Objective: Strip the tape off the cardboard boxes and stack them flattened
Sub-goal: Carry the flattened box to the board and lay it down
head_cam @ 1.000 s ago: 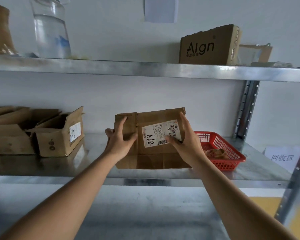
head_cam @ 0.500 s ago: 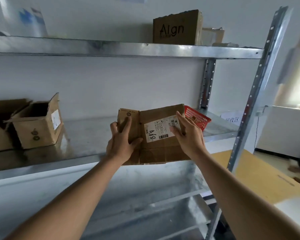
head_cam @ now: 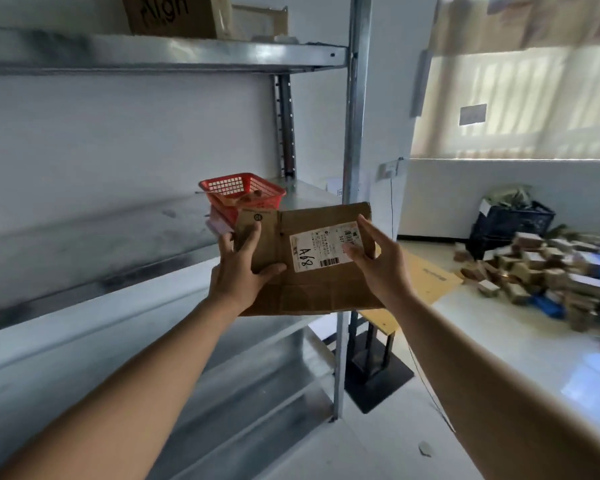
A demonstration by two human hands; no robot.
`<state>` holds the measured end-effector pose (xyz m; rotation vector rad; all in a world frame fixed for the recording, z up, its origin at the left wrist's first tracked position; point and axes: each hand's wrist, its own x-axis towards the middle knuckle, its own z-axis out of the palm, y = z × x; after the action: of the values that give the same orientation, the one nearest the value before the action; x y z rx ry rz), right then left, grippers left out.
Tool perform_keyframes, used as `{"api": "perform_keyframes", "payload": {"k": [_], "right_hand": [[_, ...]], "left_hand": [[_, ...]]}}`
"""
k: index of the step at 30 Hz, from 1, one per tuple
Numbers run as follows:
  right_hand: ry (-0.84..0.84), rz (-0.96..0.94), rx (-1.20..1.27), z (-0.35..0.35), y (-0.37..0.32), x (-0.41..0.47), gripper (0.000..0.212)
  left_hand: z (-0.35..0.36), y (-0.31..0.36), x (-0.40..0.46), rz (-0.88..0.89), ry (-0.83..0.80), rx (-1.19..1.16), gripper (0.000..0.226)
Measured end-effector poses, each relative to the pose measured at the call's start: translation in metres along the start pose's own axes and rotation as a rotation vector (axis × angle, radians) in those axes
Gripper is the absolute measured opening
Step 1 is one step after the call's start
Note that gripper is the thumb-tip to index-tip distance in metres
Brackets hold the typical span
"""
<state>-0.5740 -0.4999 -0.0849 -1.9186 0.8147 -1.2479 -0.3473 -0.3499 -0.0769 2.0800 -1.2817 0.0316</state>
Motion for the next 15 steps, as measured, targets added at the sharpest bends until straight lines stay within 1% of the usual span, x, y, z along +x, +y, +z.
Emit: {"api": "perform_keyframes", "payload": {"k": [3, 6, 9, 12, 15], "right_hand": [[0.018, 0.033, -0.05, -0.063, 0.043, 0.005, 0.069], [0.016, 0.07, -0.015, -0.121, 0.081, 0.012, 0.07], [0.025, 0.09, -0.04, -0.169, 0.118, 0.018, 0.071], [0.034, 0.119, -0.064, -0.21, 0.153, 0.027, 0.071], [0.047, 0.153, -0.095, -0.242, 0.189, 0.043, 0.071]], "left_hand": [[0.055, 0.05, 0.002, -0.018, -0.1, 0.008, 0.105], [0.111, 0.094, 0.009, -0.052, -0.222, -0.006, 0.098], [0.161, 0.133, 0.016, -0.062, -0.303, -0.039, 0.094], [0.205, 0.161, 0.028, -0.03, -0.354, 0.014, 0.087], [0.246, 0.182, 0.046, 0.012, -0.351, 0.132, 0.081]]}}
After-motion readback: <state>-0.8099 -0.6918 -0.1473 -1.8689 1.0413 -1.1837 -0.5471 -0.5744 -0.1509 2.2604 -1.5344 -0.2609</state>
